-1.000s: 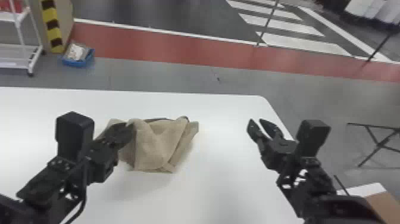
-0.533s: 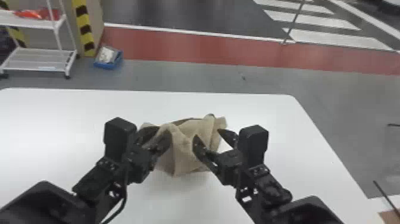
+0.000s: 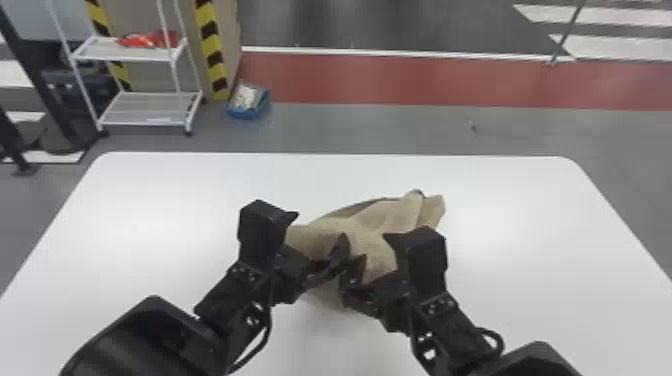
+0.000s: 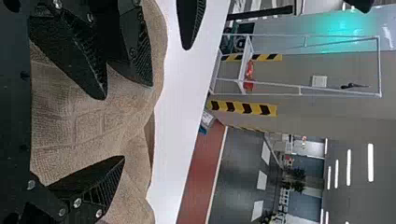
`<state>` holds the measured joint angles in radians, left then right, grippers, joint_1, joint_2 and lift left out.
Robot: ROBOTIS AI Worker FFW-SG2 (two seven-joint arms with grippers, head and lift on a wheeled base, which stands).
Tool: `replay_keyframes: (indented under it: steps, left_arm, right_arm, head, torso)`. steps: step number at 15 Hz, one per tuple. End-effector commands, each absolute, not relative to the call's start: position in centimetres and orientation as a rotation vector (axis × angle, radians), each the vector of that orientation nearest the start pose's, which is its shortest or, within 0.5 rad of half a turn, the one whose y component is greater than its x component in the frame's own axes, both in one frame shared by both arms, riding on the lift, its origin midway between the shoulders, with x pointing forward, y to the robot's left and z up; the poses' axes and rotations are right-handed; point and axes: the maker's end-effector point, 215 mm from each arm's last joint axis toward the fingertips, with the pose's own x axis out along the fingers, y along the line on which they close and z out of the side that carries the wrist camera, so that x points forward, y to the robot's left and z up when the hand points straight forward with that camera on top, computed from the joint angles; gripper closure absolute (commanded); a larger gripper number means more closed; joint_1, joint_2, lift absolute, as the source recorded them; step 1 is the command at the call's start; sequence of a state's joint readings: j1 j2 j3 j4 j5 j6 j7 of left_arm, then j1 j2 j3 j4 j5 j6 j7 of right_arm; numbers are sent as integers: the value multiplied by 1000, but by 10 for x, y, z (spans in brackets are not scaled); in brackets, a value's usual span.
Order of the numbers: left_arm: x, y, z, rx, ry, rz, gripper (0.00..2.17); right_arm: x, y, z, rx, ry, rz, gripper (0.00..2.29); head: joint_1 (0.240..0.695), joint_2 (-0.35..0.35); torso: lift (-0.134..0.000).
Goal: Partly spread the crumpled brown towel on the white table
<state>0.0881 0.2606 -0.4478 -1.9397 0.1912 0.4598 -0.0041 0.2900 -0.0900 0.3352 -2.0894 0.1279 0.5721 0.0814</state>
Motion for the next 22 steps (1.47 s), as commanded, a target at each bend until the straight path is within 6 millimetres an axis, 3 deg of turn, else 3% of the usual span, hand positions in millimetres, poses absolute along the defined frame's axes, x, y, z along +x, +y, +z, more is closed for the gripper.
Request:
replay_keyframes:
  steps: [1,4,9,10,11,12,13,15,17,19,20,22]
  left_arm:
    - [490,25,-379,79,280,-512,46]
    - [492,26,-374,82,270,-508,46]
    - [493,36,-373,81,269,-489,46]
    - [493,36,-372,78,267,-486,46]
    - [496,39,-367,77,249,-471,46]
    - [501,44,-358,82,211,-445,46]
    - [508,54,-348,87,172,-409,46]
    - [522,95,-336,82,132,-321,46]
    - [526,151,-290,23,-37,-203,46]
    - [517,194,-265,-19,-144,-128,43]
    - [510,203,-260,-30,-172,-119,43]
    - [490,218,-261,-58,-201,-85,43]
  right_arm:
    - [455,-63,-402,-191,376,371,647]
    - [456,-81,-412,-203,412,343,1555]
    - [458,-102,-399,-181,382,307,1646]
    - [457,-102,-394,-178,367,305,1376]
    - [455,-106,-391,-184,357,292,380]
    - [454,-115,-387,-196,338,268,-2]
    - [456,-129,-377,-185,303,242,-2]
    - [464,-171,-346,-81,202,199,36]
    - [466,-239,-289,64,6,157,46]
    - [461,-285,-257,69,-95,96,49]
    - [457,-295,-245,58,-136,79,53]
    - [453,-293,-245,57,-140,59,56]
  head:
    - [695,-40]
    - [695,-45]
    - [695,-74]
    - [695,-76]
    - [695,-77]
    - [695,-77]
    - [695,-78]
    - [695,-80]
    - [695,-81]
    - [695,-83]
    - [695,-88]
    - [689,-105]
  torso:
    - [-124]
    - [-124]
    - [-124]
    - [-124]
    - [-124]
    - [-124]
    - [-124]
    - [-124]
    - [-124]
    - [-124]
    - [-124]
    - [-124]
